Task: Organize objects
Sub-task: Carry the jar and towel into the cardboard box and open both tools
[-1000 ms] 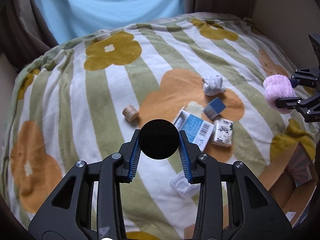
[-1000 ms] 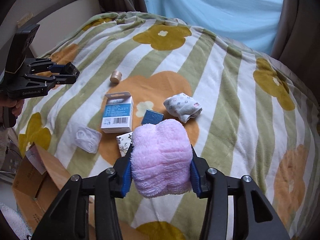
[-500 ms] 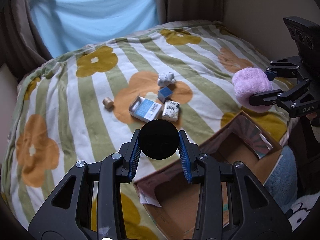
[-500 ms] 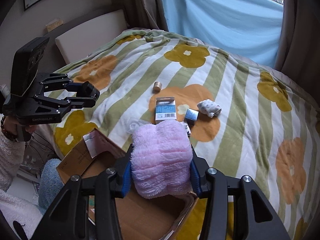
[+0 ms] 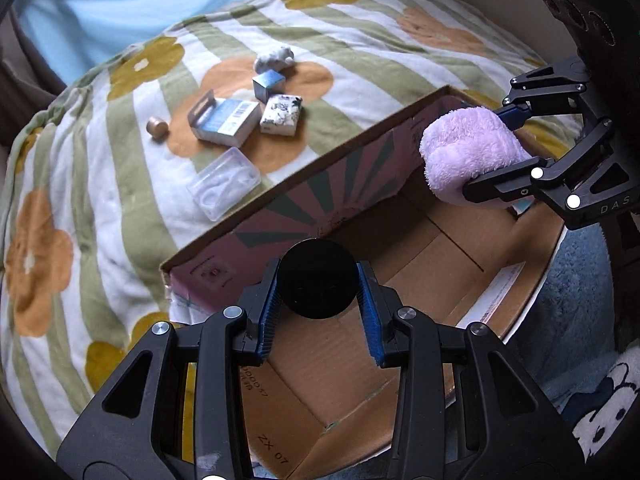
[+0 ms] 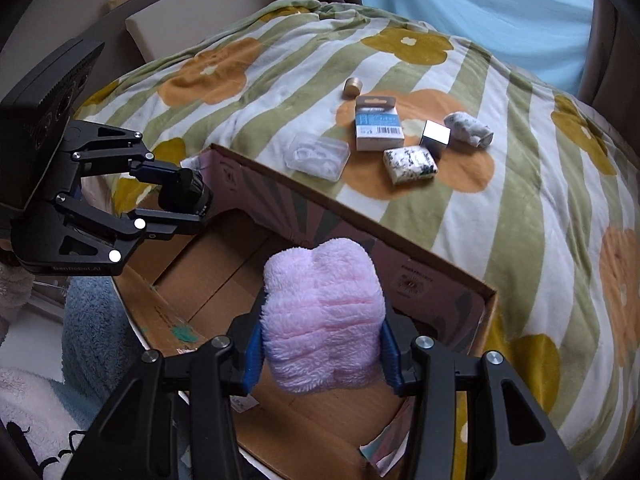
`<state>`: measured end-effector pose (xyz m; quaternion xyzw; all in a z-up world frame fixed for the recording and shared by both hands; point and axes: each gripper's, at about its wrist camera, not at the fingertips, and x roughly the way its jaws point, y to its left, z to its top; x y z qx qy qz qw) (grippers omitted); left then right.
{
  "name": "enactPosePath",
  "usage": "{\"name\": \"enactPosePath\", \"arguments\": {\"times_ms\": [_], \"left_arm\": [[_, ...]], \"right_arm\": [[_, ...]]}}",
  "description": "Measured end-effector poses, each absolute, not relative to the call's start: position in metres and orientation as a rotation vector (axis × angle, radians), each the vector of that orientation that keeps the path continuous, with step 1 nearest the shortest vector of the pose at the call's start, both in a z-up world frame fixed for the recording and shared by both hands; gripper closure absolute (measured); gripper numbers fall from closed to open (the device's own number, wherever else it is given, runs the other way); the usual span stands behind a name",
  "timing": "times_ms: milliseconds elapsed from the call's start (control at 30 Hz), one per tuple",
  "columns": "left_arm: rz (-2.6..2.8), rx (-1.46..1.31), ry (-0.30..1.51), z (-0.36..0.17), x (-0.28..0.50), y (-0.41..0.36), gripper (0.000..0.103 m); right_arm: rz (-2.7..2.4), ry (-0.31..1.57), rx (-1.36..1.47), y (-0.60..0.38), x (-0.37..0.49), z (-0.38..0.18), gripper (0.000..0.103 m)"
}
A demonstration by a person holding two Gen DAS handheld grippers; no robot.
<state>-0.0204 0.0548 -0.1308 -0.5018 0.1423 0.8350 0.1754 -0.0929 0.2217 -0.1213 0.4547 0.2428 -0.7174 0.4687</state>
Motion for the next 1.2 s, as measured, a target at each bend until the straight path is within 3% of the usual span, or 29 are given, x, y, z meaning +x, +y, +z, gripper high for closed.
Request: {"name": "enactPosePath", "arguments": {"times_ms": [367, 400, 467, 500, 533, 600, 633, 733, 1200], "left_arm": [[2.349, -1.478, 0.416, -0.141, -0.018, 0.061, 0.07], [2.348, -1.478, 0.421, -0.142, -0.018, 0.063, 0.069], [2.354, -1.518, 0.436, -0.146, -0.02, 0.064, 0.065], [2.361, -1.53, 0.445, -0.147, -0.02, 0.064, 0.048], [2.367, -1.533, 0.45, -0.148, -0.019, 0.064, 0.007], [2.375, -1.507, 0.444, -0.146, -0.015, 0.063, 0.0], [2.371, -1.506, 0.428, -0.145, -0.013, 0.061, 0.0], [2.38, -1.5, 0.421, -0.14, -0.01, 0.057, 0.0], [2.394, -1.481, 0.377, -0.128, -0.003, 0.047, 0.0]], "right_arm": [[-1.759, 0.586, 1.163, 0.224, -0.093, -0.137, 0.059], [-1.761, 0.592, 1.162, 0.223, -0.093, -0.138, 0.057], [-1.724, 0.608, 1.209, 0.22, -0.092, -0.143, 0.042], [-1.706, 0.613, 1.242, 0.219, -0.092, -0.146, 0.036], [-1.699, 0.618, 1.27, 0.219, -0.092, -0.149, 0.027], [-1.695, 0.635, 1.268, 0.221, -0.09, -0.154, 0.027], [-1.702, 0.65, 1.247, 0.222, -0.087, -0.155, 0.024], [-1.713, 0.703, 1.229, 0.225, -0.082, -0.158, 0.003], [-1.72, 0.699, 1.257, 0.226, -0.081, -0.153, 0.003]]}}
